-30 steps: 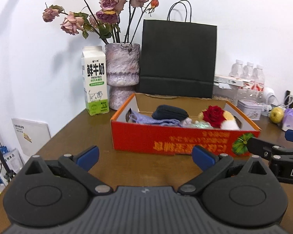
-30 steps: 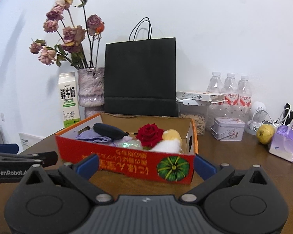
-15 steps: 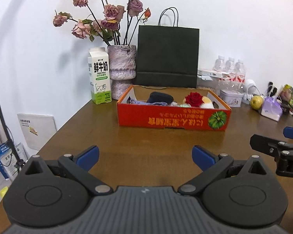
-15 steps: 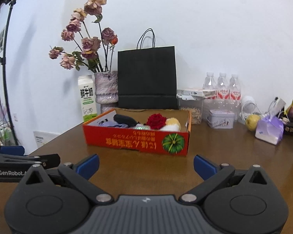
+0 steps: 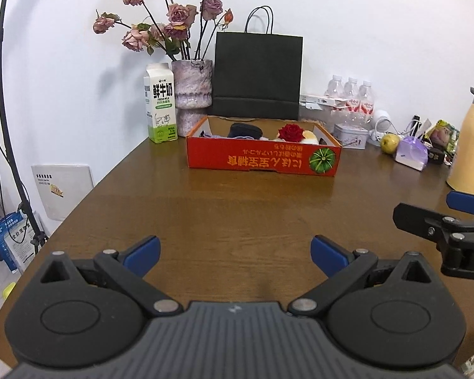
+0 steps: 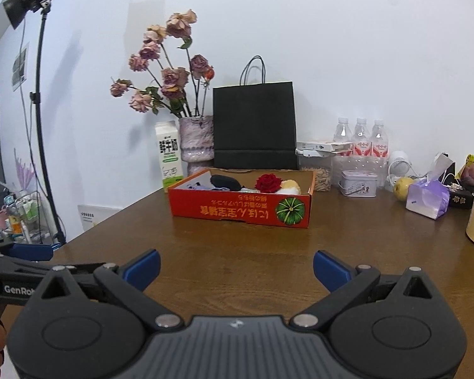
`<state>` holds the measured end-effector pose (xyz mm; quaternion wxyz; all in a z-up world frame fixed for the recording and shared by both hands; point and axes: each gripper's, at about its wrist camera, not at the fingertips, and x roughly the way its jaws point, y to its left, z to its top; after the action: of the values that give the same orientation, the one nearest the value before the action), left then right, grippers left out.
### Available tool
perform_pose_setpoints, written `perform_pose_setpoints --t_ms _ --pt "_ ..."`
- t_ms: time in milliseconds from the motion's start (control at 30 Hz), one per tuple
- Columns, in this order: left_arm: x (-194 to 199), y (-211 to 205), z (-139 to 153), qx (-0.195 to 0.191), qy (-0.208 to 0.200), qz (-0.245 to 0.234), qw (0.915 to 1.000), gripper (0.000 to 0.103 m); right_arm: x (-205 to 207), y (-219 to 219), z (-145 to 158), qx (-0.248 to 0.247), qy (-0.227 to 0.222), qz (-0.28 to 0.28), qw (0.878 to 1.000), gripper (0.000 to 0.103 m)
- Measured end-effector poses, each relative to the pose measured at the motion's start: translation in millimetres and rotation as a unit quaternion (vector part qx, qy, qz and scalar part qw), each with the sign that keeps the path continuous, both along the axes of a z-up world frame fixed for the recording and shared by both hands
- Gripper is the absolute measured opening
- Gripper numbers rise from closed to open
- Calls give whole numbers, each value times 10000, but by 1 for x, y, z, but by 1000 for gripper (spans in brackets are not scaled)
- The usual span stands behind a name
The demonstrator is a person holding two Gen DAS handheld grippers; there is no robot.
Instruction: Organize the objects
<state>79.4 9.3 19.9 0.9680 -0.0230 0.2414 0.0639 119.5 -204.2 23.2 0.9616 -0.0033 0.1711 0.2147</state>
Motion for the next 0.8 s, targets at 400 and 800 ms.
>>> perform_pose_setpoints --t_ms 400,800 --pt "-7 -6 0 43 -18 -17 10000 103 -14 -2 2 -10 -75 63 10000 103" --pt "-8 -5 0 43 -42 -10 10000 103 -13 -2 3 -13 -83 60 9999 103"
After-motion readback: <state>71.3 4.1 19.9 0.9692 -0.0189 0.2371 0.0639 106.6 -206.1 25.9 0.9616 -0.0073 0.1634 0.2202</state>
